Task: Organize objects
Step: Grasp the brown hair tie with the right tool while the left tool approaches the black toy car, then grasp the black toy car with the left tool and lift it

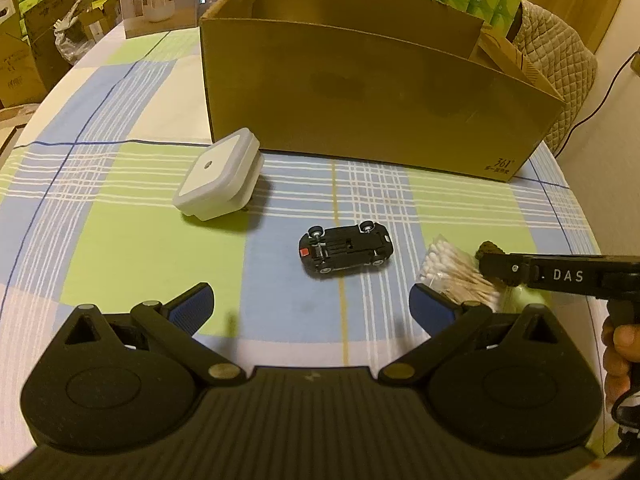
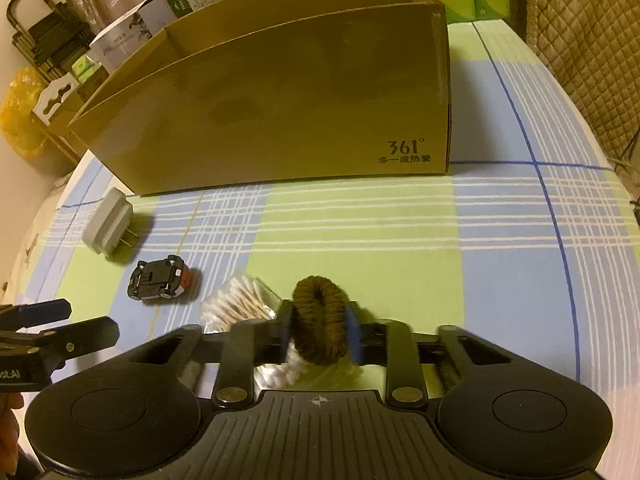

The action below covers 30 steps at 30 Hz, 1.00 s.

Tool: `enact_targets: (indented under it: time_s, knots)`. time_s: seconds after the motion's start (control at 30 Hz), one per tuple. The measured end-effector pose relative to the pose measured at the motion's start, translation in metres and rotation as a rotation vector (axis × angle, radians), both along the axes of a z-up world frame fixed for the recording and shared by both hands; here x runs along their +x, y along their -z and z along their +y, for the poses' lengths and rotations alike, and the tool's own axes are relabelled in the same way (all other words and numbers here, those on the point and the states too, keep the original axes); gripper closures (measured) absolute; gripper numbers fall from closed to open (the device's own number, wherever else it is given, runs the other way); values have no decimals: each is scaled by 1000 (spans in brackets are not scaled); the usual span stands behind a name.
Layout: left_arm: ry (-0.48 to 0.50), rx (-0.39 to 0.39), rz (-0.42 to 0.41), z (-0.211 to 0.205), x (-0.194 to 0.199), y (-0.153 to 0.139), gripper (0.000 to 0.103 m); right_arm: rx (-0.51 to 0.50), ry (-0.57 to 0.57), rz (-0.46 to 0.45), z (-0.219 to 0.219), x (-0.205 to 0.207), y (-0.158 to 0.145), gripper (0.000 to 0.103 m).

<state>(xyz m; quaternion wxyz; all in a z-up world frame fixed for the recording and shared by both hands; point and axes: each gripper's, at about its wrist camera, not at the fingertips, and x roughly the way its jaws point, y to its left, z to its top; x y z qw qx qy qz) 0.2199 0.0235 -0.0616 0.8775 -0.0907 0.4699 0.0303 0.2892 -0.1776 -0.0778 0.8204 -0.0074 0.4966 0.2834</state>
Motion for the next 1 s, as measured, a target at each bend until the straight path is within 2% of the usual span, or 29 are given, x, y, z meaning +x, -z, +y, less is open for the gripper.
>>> enact_targets:
  time_s: [0.3,0.43,0.63,0.87,0.93,1.0]
  knots:
    - [-23,-34,-13,0,9,8,1,-17,37,-123,1,-4,-15,88]
    - [-36,-56,-41,-5,18,14,4,-20,44,-133,1,-3,-15,88]
    - [-69,-66,-22,-11,36,28,17,-48,48,-142,2,-1,-13,88]
    - [-78,-46,-30,-19,45,36,22,-53,38,-142,4,-1,-11,88]
    - [-83,-39,-30,-18,46,36,27,-55,34,-145,5,-2,-11,88]
    - [-85,-20,-29,-17,45,35,37,-58,34,-149,6,-2,-11,88]
